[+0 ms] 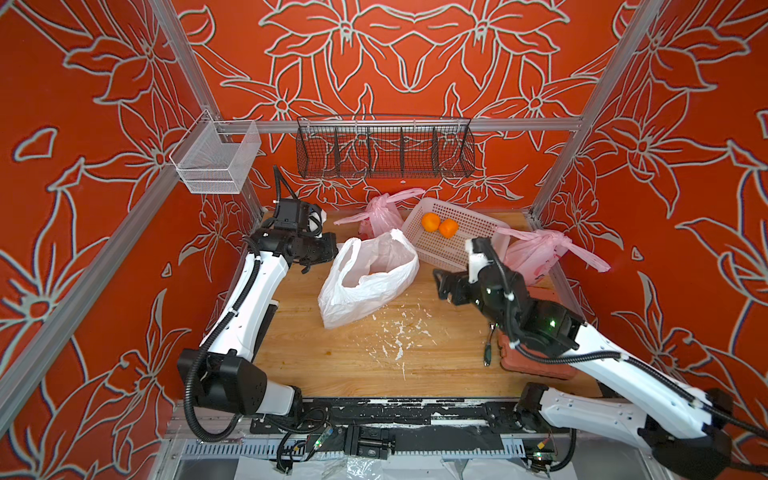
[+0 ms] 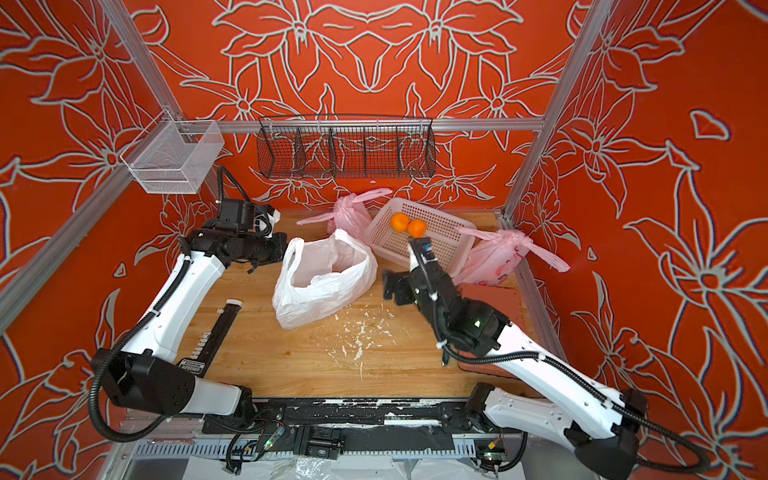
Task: Place the oranges into plastic bags & tie knots
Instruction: Pick up the orange from the basket.
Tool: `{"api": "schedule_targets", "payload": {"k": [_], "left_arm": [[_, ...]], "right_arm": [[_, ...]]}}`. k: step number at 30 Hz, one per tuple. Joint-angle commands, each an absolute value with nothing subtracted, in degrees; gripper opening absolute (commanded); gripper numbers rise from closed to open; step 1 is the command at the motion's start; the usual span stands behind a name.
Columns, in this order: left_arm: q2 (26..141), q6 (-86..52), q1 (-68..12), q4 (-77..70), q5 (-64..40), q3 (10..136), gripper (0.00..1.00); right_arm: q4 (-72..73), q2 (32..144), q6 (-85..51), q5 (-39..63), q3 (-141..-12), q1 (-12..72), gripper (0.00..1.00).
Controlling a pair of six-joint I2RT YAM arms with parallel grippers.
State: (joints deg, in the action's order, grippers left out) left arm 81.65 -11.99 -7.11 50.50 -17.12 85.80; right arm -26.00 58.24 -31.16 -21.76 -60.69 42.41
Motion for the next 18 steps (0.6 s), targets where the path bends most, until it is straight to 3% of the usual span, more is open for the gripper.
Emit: {"api": "schedule_targets", "payload": {"k": [1,5,10,18], "left_arm": [[79.9,-6.8,-11.6,52.5,-6.9,87.5,0.00],[82.2,-6.0,-12.5,54.8,0.2,89.6,0.00],[84.2,-3.5,-15.8,56.7,11.1,91.9,0.00],[85.2,-3.2,-17.2,56.9,12.6,91.8,0.00]], "right_arm": [[-28.6,64.0,-39.5,-10.8,-60.8,31.4,0.96],[-23.7,76.8,-41.7,-2.9,-65.7,21.7,0.93],[-19.8,94.7,-42.2,0.0,-77.2,16.4,0.93],[-21.5,119.2,-44.5,-0.6,-99.6,11.9,0.94]]}}
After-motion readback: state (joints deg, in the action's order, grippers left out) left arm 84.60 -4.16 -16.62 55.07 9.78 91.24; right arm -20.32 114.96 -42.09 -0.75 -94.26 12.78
